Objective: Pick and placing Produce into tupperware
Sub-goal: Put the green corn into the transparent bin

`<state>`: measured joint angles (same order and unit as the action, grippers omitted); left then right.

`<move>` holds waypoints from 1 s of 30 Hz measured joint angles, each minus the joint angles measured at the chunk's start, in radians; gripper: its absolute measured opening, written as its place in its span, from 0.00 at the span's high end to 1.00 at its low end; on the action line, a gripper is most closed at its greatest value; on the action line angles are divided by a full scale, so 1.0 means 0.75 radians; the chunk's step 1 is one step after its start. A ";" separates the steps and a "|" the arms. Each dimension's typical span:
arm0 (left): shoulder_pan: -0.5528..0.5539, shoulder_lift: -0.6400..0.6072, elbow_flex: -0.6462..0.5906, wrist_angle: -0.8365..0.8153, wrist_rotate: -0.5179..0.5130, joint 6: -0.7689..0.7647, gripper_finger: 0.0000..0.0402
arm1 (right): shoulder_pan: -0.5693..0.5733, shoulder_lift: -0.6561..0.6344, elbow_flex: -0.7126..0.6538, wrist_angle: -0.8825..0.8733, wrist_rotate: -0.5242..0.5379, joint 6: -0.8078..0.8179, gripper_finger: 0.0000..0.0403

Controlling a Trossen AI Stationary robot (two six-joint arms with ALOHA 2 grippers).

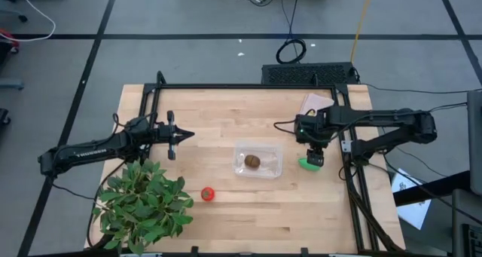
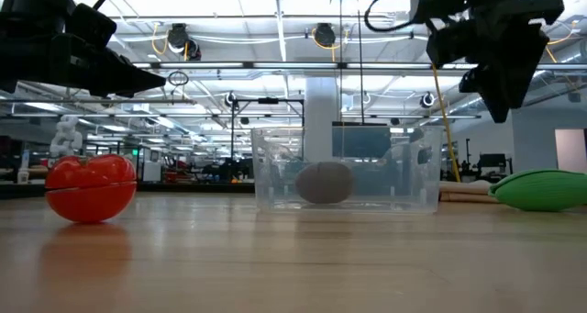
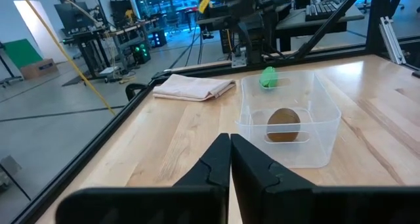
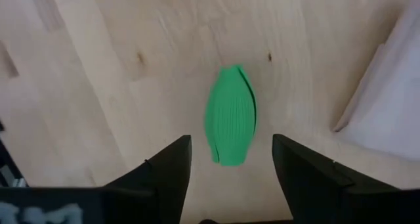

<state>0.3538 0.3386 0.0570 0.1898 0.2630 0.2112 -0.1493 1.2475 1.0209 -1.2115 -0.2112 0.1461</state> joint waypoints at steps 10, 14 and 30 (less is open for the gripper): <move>0.000 0.001 0.000 -0.004 0.000 0.006 0.96 | 0.001 0.054 -0.016 0.030 0.000 0.029 0.44; 0.000 0.001 0.000 -0.004 -0.001 0.006 0.96 | 0.001 0.053 -0.016 0.075 0.003 0.071 0.43; 0.000 0.001 0.000 -0.008 -0.001 0.007 0.96 | 0.113 0.052 -0.152 0.148 0.036 0.147 0.43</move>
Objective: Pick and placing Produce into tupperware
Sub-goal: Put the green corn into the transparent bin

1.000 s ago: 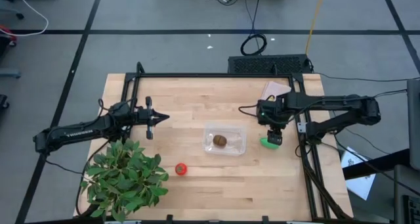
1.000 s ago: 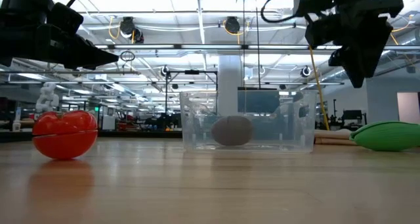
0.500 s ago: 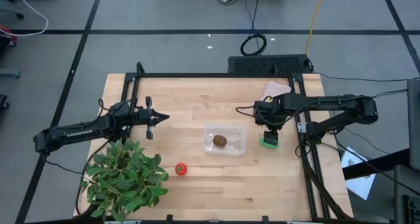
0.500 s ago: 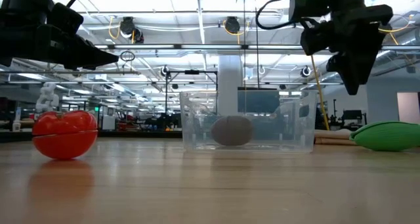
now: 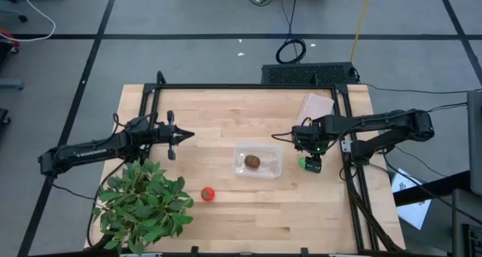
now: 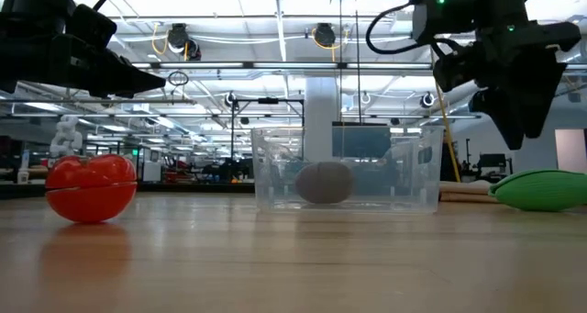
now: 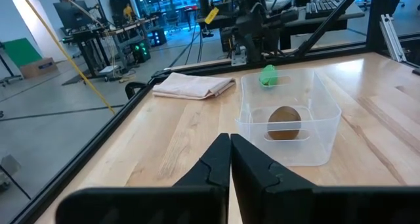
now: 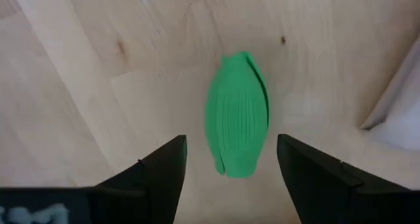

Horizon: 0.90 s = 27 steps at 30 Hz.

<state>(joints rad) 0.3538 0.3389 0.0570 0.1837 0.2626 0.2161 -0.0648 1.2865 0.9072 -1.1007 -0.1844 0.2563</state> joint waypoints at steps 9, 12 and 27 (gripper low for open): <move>0.000 0.000 0.000 0.000 -0.001 -0.002 0.96 | 0.028 0.000 -0.085 0.119 0.003 0.048 0.43; 0.000 0.000 0.000 0.000 -0.001 -0.002 0.96 | 0.028 0.000 -0.120 0.159 0.003 0.061 0.43; 0.000 0.000 0.000 0.000 -0.001 -0.002 0.96 | 0.028 0.000 -0.163 0.176 0.036 0.087 0.43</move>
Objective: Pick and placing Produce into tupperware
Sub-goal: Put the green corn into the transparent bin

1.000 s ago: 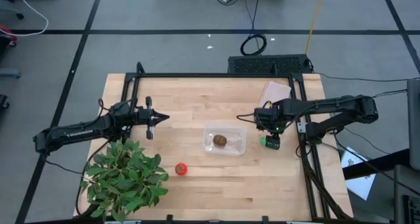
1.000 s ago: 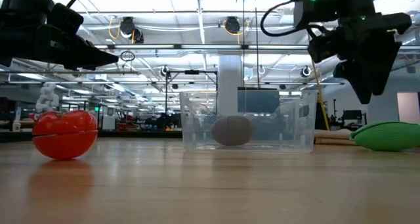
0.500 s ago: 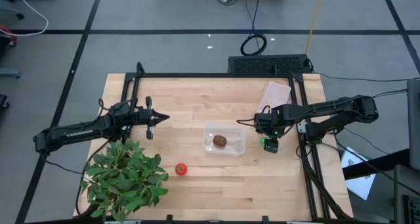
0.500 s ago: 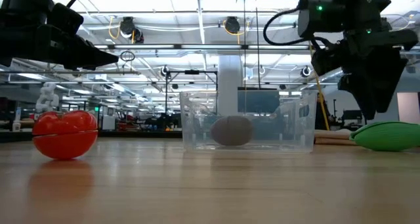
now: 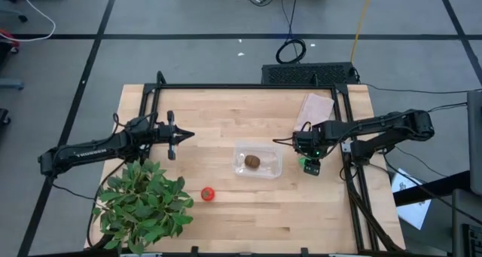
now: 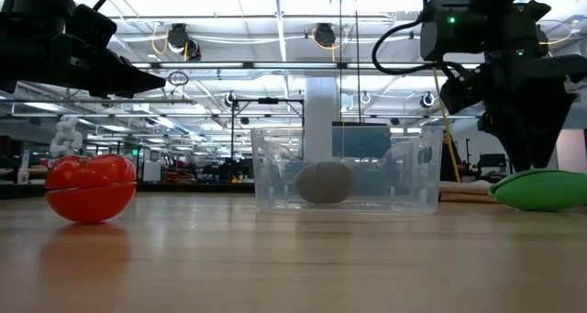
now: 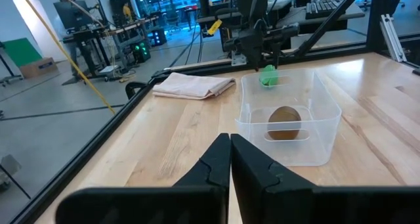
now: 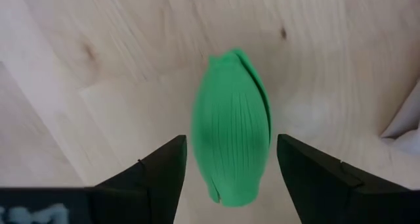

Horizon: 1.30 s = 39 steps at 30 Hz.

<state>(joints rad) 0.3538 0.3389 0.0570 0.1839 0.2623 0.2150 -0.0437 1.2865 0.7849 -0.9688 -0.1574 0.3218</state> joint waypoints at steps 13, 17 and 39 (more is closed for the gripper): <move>0.000 0.000 0.000 0.000 0.000 0.000 0.96 | 0.013 0.000 0.000 0.016 0.000 -0.005 0.43; 0.000 0.000 0.000 0.000 0.000 0.001 0.96 | 0.055 0.000 0.000 0.020 -0.001 0.024 0.43; 0.000 0.000 0.000 0.000 0.000 0.002 0.96 | 0.070 -0.002 -0.157 0.166 0.037 0.104 0.43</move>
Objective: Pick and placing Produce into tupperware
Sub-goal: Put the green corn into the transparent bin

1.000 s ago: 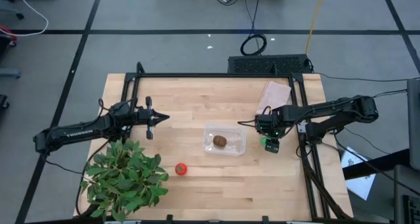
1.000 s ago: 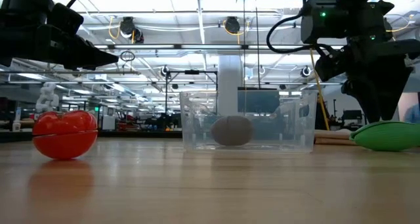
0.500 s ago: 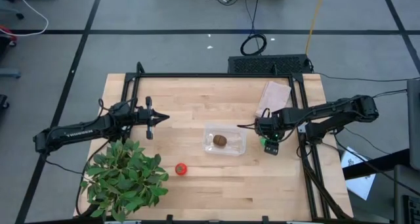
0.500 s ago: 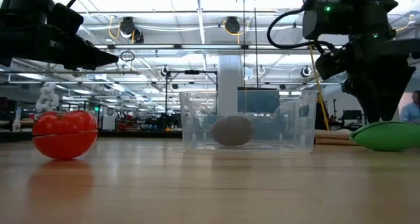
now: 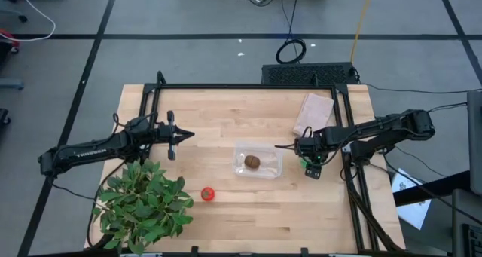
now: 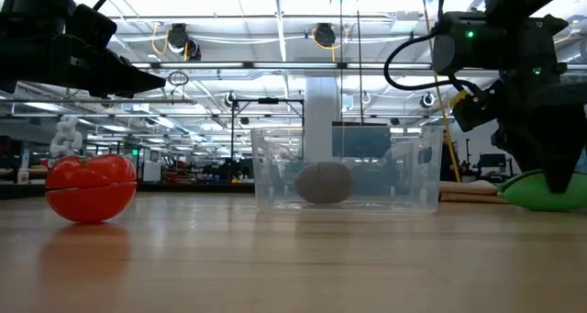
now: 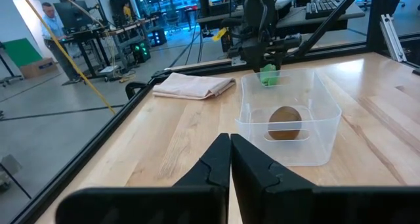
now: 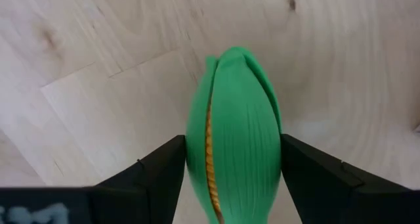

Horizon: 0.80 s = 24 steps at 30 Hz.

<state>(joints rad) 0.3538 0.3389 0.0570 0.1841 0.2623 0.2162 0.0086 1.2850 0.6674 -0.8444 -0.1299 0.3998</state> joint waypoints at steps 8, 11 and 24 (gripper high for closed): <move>0.000 0.000 0.000 0.000 0.000 0.000 0.96 | -0.001 0.001 -0.001 0.005 -0.002 -0.030 0.43; 0.000 0.001 0.000 0.001 0.000 0.000 0.96 | -0.001 0.000 -0.001 0.006 -0.001 -0.035 0.43; 0.000 0.001 0.000 0.001 0.000 -0.002 0.96 | -0.002 -0.114 0.049 -0.003 0.005 -0.037 0.50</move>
<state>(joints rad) 0.3538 0.3393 0.0570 0.1844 0.2623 0.2150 0.0074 1.1998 0.7042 -0.8470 -0.1261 0.3722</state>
